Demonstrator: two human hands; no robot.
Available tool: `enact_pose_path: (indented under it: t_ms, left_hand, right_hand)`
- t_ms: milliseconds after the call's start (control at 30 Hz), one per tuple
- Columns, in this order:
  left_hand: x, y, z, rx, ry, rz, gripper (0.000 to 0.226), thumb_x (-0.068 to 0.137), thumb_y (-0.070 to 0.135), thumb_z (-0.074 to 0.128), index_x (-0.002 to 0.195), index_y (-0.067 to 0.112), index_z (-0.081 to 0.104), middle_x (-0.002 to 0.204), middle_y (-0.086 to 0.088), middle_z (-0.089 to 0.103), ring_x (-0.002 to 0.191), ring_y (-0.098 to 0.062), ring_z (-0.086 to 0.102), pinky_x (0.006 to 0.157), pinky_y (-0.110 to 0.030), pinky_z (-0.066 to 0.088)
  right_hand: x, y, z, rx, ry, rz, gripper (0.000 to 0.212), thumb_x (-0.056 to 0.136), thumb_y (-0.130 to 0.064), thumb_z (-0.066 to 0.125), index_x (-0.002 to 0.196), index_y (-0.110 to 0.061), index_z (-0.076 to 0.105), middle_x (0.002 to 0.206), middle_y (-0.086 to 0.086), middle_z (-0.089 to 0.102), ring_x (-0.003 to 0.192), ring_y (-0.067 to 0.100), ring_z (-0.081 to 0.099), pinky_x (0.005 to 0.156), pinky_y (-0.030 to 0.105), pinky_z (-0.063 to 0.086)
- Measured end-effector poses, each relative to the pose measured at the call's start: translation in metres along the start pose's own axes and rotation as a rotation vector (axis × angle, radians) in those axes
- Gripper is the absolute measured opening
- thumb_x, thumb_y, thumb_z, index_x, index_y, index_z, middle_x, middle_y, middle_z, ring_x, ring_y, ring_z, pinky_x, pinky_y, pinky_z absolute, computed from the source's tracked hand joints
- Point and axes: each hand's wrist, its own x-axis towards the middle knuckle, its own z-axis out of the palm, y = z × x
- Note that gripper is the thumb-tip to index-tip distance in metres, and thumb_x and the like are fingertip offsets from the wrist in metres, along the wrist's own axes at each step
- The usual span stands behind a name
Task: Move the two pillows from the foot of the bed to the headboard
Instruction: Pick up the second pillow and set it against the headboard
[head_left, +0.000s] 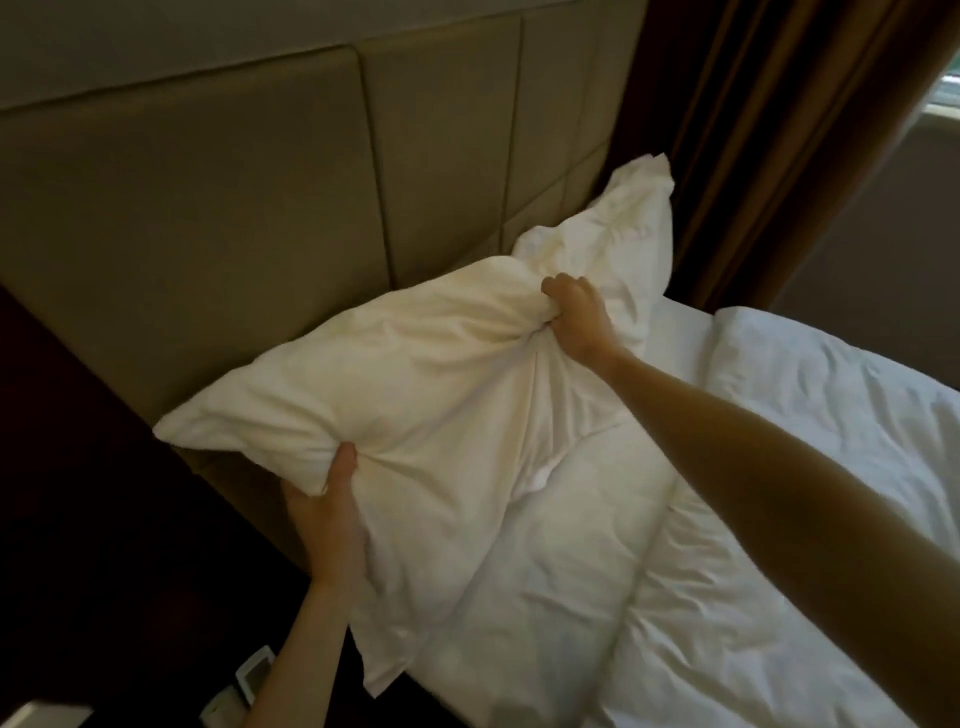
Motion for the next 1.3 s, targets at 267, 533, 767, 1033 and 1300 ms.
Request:
enact_pose_path:
  t_ms: [267,533,767,1033,1300]
  left_hand:
    - [0.029,-0.071,-0.045,0.533,0.184,-0.298,0.075,0.087,0.025,0.065,0.146,0.009,0.023,0.147,-0.021,0.034,0.131,-0.039,0.035,0.105,-0.047,0.033]
    - [0.004,-0.05,0.008,0.414,0.311,0.08,0.067,0.085,-0.001,0.059,0.142,0.002,0.023,0.142,-0.022,0.022,0.125,-0.025,0.028,0.103,-0.032,0.029]
    - [0.002,-0.042,0.026,0.614,0.16,0.469,0.06,0.082,-0.008,0.057,0.136,0.002,0.034,0.143,-0.023,0.026,0.129,-0.034,0.028,0.107,-0.053,0.032]
    - [0.047,-0.038,0.095,1.071,-0.194,0.53,0.044,0.085,0.009,0.059,0.128,0.011,0.049,0.143,-0.012,0.039,0.131,-0.03,0.035,0.104,-0.045,0.031]
    - [0.134,-0.069,0.146,1.839,-0.521,0.427,0.072,0.09,0.054,0.049,0.142,0.009,0.029,0.136,-0.019,0.051,0.123,-0.034,0.045,0.101,-0.041,0.033]
  right_hand:
    - [-0.005,0.011,0.064,-0.041,-0.372,0.117,0.058,0.09,-0.009,0.058,0.144,-0.02,0.039,0.145,0.011,0.044,0.133,0.031,0.042,0.104,0.042,0.041]
    - [-0.022,0.046,0.065,0.154,-0.292,0.282,0.04,0.089,-0.006,0.057,0.128,-0.013,0.053,0.124,0.014,0.06,0.11,0.029,0.058,0.087,0.033,0.049]
    - [-0.036,0.057,0.072,0.236,-0.28,0.383,0.03,0.089,-0.002,0.047,0.115,-0.009,0.061,0.103,0.019,0.069,0.085,0.031,0.063,0.063,0.027,0.046]
    - [-0.065,0.08,0.072,0.288,-0.305,0.421,0.026,0.091,-0.004,0.05,0.112,-0.004,0.065,0.118,0.013,0.066,0.109,0.03,0.059,0.094,0.039,0.048]
    - [-0.103,0.121,0.082,0.405,-0.309,0.657,0.024,0.089,-0.004,0.051,0.107,-0.007,0.066,0.108,0.012,0.068,0.104,0.028,0.061,0.087,0.033,0.048]
